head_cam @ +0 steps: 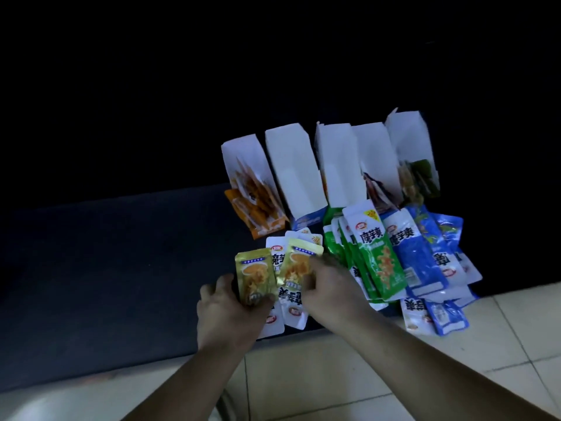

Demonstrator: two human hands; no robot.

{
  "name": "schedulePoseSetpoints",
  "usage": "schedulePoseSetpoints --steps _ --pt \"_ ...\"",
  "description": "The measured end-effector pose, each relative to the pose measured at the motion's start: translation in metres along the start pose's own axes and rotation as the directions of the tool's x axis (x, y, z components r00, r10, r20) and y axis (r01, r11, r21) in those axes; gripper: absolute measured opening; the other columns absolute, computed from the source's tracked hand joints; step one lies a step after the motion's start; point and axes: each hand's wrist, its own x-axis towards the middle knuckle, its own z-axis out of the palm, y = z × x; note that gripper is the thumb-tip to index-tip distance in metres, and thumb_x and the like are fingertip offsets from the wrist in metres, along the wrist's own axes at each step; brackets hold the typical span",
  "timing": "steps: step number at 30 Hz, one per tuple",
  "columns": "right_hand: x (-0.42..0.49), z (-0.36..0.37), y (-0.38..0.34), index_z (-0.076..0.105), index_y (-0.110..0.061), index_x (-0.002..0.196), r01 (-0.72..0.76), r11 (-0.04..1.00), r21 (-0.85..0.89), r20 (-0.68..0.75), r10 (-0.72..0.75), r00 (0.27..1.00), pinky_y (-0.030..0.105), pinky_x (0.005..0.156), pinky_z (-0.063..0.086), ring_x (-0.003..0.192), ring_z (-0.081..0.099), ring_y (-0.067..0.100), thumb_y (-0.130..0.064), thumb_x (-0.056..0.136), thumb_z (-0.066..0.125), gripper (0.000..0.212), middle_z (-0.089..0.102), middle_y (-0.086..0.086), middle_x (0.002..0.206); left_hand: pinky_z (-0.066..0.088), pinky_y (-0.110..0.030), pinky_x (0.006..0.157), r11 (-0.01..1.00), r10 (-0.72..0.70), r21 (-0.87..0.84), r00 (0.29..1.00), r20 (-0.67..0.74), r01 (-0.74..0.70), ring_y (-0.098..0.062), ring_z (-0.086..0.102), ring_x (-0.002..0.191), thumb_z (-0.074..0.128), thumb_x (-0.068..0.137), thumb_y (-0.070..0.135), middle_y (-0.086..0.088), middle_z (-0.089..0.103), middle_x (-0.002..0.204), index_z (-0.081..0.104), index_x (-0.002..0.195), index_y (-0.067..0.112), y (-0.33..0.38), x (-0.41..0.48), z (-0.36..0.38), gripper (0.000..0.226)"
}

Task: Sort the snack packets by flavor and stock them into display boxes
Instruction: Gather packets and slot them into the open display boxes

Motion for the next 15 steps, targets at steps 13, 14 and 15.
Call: schedulePoseSetpoints --steps 13,14,15 --pt "0.014 0.006 -0.010 0.038 -0.033 0.155 0.106 0.993 0.045 0.069 -0.109 0.992 0.043 0.110 0.044 0.147 0.036 0.027 -0.039 0.096 0.049 0.061 0.014 -0.008 0.169 0.054 -0.027 0.066 0.973 0.073 -0.222 0.997 0.009 -0.070 -0.002 0.061 0.091 0.068 0.089 0.033 0.008 0.067 0.102 0.055 0.129 0.048 0.010 -0.006 0.008 0.045" --pt "0.014 0.007 -0.008 0.037 -0.034 0.156 0.097 0.994 0.045 0.072 -0.100 0.992 0.042 0.113 0.042 0.151 0.031 0.027 -0.044 0.097 0.048 0.061 0.012 -0.007 0.169 0.051 -0.020 0.063 0.969 0.080 -0.235 0.997 0.014 -0.074 0.002 0.059 0.090 0.068 0.091 0.030 0.006 0.067 0.102 0.055 0.130 0.049 0.010 -0.006 0.011 0.046" --pt "0.014 0.007 -0.007 0.035 -0.035 0.157 0.086 0.996 0.038 0.081 -0.089 0.993 0.041 0.116 0.039 0.154 0.025 0.027 -0.046 0.099 0.048 0.060 0.010 -0.006 0.171 0.049 -0.017 0.064 0.965 0.072 -0.255 0.997 0.025 -0.064 0.005 0.058 0.092 0.068 0.091 0.030 0.006 0.067 0.102 0.054 0.132 0.050 0.012 -0.007 0.011 0.048"
